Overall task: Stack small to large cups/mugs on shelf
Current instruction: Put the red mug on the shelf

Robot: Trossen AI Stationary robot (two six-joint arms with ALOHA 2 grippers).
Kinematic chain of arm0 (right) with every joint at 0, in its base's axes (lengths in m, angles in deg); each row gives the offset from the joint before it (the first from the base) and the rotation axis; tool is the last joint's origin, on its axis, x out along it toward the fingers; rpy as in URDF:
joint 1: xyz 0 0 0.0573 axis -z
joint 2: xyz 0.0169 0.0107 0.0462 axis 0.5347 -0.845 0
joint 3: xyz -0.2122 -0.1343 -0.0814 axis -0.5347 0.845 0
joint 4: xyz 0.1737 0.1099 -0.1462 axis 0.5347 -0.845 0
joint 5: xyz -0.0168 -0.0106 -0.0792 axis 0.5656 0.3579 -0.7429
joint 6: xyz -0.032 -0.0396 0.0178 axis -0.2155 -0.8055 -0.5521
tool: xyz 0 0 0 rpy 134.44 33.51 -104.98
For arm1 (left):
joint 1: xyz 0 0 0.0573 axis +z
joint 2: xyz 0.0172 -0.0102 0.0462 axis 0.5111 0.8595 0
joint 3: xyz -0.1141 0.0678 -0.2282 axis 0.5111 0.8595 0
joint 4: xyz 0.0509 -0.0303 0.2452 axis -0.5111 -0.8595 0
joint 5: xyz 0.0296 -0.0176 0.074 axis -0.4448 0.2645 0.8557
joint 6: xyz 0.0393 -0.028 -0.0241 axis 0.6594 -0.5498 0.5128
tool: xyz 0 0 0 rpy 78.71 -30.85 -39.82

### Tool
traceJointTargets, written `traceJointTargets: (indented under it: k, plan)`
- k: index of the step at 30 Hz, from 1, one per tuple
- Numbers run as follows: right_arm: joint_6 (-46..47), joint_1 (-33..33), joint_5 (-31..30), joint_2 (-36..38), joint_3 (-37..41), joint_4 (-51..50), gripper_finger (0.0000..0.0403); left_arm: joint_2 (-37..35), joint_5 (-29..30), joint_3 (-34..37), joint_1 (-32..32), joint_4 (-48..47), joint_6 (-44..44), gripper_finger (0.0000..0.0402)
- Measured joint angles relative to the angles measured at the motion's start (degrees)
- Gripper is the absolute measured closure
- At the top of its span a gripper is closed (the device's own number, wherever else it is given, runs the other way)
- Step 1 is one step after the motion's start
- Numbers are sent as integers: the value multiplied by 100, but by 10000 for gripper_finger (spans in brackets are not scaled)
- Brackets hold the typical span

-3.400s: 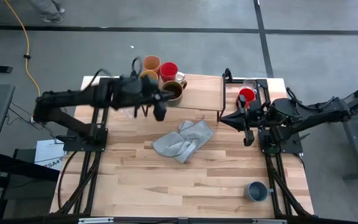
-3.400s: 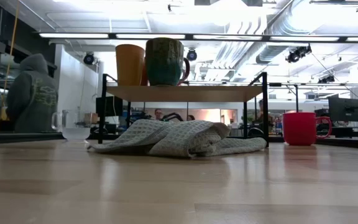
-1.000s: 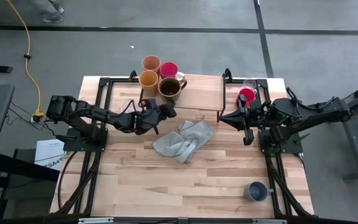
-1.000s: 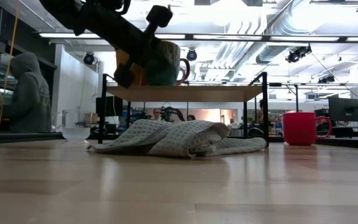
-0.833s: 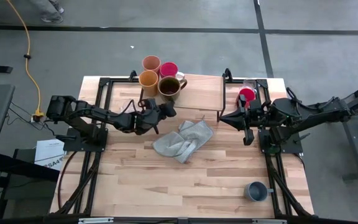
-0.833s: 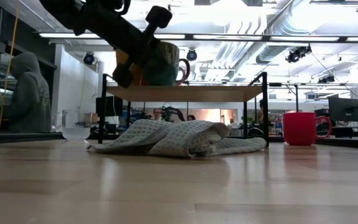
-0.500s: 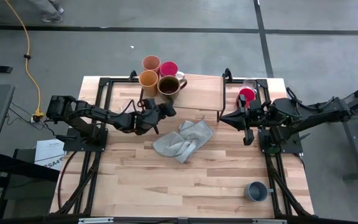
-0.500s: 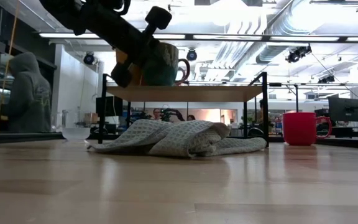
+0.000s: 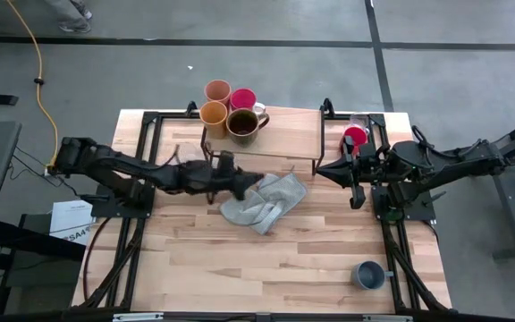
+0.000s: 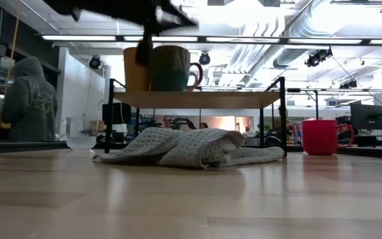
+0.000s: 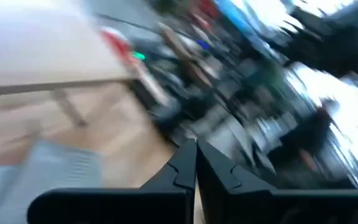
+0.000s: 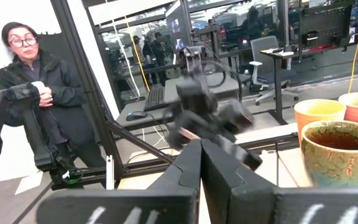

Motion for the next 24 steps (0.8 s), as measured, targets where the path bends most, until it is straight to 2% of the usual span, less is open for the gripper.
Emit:
traceJointTargets:
  k: [4, 6, 11, 17, 20, 24]
  plan:
    - [-7, 0, 0, 0, 0, 4, 402, -790, -1093, -83, -7, -42, 933, 402]
    - [3, 0, 0, 2, 0, 11, 402, -1248, -1334, -251, -3, -244, 1354, 402]
    - [-10, 0, -38, 2, 0, 136, 402, -2322, -1368, -946, -7, -1648, 2790, 402]
    - [-84, 0, -480, 2, 0, 319, 402, -3053, -1310, -1921, -7, -3650, 3625, 402]
    - [-233, 0, -705, 2, 0, 462, 402, -3259, -1303, -2107, -4, -4064, 3684, 401]
    - [-409, 0, -801, 2, 0, 617, 402, -3484, -1303, -2029, -5, -4023, 3774, 401]
